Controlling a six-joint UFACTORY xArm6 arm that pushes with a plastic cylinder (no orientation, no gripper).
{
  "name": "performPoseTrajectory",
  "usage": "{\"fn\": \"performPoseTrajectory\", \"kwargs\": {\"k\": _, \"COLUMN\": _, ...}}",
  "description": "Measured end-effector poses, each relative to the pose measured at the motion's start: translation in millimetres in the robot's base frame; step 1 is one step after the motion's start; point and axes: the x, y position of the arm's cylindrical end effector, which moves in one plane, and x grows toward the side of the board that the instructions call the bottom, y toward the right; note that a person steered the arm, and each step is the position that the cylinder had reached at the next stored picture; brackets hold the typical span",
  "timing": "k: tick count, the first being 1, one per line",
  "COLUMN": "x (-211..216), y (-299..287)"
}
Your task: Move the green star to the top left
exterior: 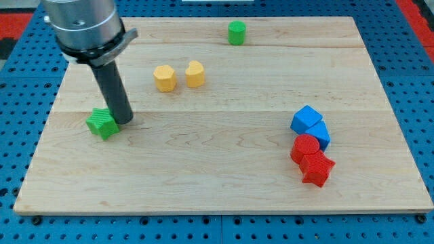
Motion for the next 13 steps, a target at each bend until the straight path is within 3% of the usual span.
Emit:
{"fn": "performPoseTrajectory", "kwargs": {"k": 2, "x": 37, "y": 27}}
{"fn": "performPoseTrajectory", "kwargs": {"k": 3, "x": 46, "y": -6}}
{"fn": "performPoseTrajectory", "kwargs": {"k": 7, "x": -33, "y": -114}}
{"fn": "performPoseTrajectory", "kwargs": {"k": 10, "x": -45, "y": -59}}
{"fn": "performPoseTrajectory", "kwargs": {"k": 13, "x": -83, "y": 1}}
